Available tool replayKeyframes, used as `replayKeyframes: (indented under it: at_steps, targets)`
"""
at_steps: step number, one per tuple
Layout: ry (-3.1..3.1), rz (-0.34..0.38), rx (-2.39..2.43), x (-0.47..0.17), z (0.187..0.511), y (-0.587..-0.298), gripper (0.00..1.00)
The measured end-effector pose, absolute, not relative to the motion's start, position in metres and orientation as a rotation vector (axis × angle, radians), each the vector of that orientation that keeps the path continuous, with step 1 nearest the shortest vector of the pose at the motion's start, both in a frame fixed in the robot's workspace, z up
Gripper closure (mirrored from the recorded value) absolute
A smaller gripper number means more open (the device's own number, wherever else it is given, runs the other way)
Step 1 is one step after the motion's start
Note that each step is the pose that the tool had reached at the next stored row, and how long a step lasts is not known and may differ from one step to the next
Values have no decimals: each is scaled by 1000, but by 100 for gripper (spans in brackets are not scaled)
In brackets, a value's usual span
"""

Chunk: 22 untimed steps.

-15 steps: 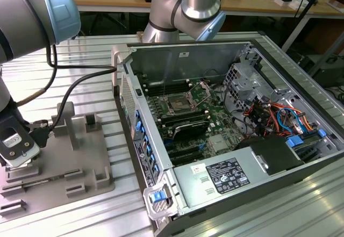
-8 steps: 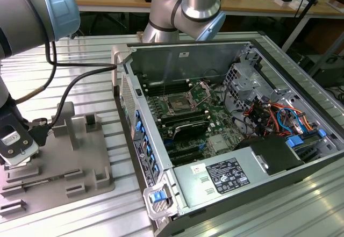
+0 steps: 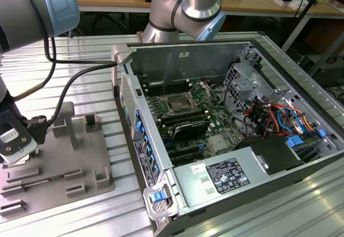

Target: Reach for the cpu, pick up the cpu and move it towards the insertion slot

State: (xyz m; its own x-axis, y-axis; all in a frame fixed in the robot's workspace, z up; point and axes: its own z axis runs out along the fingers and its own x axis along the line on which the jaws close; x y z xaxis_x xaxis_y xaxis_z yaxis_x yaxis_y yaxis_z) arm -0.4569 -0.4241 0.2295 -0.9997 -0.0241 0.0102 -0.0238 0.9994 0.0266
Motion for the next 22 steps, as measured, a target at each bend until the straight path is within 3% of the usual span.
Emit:
replayKeyframes:
  at_steps: [22]
  targets:
    - [-3131, -42, 38, -457, 276, -424, 45]
